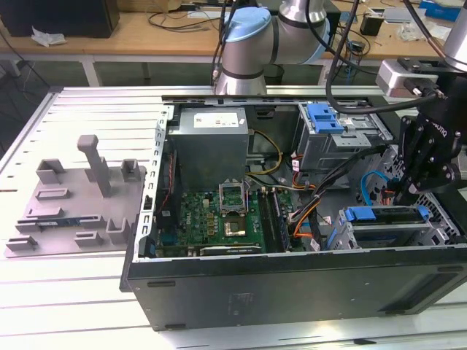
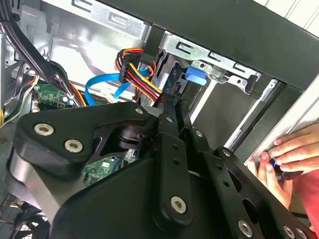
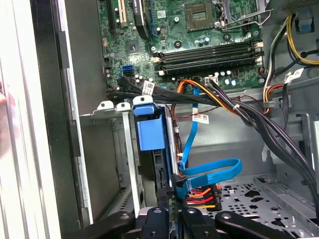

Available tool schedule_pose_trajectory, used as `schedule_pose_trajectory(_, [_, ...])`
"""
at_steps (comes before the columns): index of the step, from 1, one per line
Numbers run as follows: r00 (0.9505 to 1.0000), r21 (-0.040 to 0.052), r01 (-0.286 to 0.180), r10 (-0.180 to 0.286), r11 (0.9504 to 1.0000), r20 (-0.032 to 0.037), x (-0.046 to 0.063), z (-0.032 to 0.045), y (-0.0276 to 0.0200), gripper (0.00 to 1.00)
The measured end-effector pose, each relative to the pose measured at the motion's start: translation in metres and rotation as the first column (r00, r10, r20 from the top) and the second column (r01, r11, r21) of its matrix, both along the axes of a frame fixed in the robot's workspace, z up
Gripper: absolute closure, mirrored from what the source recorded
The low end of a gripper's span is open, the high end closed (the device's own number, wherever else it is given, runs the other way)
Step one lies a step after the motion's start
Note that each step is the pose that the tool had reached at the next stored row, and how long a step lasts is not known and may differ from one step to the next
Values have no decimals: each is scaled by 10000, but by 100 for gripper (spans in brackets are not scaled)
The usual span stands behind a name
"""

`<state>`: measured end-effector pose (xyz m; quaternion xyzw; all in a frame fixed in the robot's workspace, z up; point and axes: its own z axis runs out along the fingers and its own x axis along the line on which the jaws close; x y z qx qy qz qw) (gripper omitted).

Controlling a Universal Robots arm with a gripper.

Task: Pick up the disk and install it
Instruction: 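Insert the first disk wire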

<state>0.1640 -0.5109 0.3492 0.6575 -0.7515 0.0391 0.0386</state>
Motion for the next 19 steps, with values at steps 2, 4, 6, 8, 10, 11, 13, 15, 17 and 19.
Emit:
schedule_pose_trajectory(2, [10000, -1, -7, 7, 10000, 0, 0, 0, 0, 83])
schedule_pose_trajectory(4, [10000, 0, -12, 12, 10000, 0, 0, 0, 0, 83])
schedule_pose_trajectory(6, [10000, 6, -16, 16, 10000, 0, 0, 0, 0, 83])
schedule_pose_trajectory(8, [10000, 95, -16, 16, 10000, 1, 0, 0, -14, 83])
schedule_pose_trajectory(10, [10000, 290, -19, 19, 9996, 7, 0, 4, -45, 83])
schedule_pose_trajectory(11, [10000, 307, -21, 21, 9995, 12, 0, 4, -49, 83])
schedule_pose_trajectory(13, [10000, 318, -31, 30, 9995, 32, 0, 4, -59, 83])
schedule_pose_trajectory(15, [10000, 327, -42, 40, 9995, 72, 0, 5, -81, 83])
schedule_pose_trajectory(17, [9999, 330, -56, 53, 9994, 92, 1, 5, -91, 83])
schedule_pose_trajectory(19, [9999, 340, -74, 69, 9994, 129, 0, 5, -96, 83])
